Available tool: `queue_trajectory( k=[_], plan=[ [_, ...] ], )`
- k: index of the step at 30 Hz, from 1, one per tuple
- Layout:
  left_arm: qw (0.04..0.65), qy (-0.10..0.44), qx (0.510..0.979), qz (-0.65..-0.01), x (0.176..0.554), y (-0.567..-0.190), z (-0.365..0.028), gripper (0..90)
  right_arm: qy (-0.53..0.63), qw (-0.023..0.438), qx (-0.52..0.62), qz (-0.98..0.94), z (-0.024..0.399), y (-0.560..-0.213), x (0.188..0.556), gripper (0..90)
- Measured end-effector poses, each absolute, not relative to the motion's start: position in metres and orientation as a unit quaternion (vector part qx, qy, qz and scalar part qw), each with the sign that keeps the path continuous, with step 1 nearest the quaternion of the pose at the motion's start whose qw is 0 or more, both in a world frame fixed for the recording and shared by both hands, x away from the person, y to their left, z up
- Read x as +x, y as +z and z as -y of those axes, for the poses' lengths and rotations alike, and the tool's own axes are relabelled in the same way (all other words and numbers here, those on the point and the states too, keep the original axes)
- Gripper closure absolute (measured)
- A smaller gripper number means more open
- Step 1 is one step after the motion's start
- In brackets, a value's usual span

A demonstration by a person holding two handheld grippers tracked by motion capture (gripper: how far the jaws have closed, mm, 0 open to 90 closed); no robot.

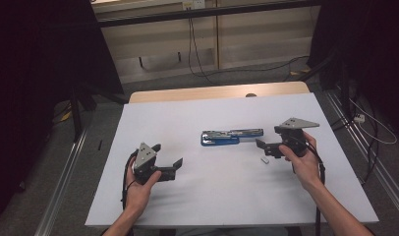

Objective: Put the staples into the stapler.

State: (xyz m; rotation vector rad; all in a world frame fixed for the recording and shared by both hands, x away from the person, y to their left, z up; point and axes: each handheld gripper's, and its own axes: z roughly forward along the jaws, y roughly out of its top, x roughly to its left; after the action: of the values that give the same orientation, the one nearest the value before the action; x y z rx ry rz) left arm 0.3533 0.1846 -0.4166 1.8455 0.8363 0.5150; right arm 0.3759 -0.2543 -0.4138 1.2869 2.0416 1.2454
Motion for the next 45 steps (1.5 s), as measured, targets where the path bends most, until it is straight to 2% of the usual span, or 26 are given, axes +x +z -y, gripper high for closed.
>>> queue_trajectory(
  k=[5, 16, 27, 37, 41, 45],
  plan=[
    [0.504, 0.198, 0.754, -0.371, 0.345, -0.421, -0.191, 5.1, 0.43, 0.182, 0.461, -0.754, 0.256, -0.411, 0.372, 12.3],
    [0.473, 0.224, 0.777, -0.35, 0.333, -0.423, -0.198, 5.4, 0.402, 0.114, 0.451, -0.788, 0.257, -0.41, 0.372, 11.5],
    [0.476, 0.212, 0.777, -0.353, 0.328, -0.424, -0.201, 5.3, 0.363, 0.09, 0.447, -0.813, 0.254, -0.41, 0.378, 7.3],
    [0.479, 0.215, 0.781, -0.339, 0.33, -0.423, -0.192, 5.3, 0.332, 0.068, 0.418, -0.843, 0.248, -0.413, 0.383, 7.3],
    [0.472, 0.21, 0.787, -0.336, 0.331, -0.425, -0.19, 5.2, 0.315, 0.081, 0.402, -0.856, 0.244, -0.414, 0.382, 13.0],
    [0.475, 0.211, 0.783, -0.341, 0.333, -0.425, -0.191, 5.2, 0.299, 0.075, 0.403, -0.862, 0.244, -0.416, 0.382, 26.3]
  ],
)
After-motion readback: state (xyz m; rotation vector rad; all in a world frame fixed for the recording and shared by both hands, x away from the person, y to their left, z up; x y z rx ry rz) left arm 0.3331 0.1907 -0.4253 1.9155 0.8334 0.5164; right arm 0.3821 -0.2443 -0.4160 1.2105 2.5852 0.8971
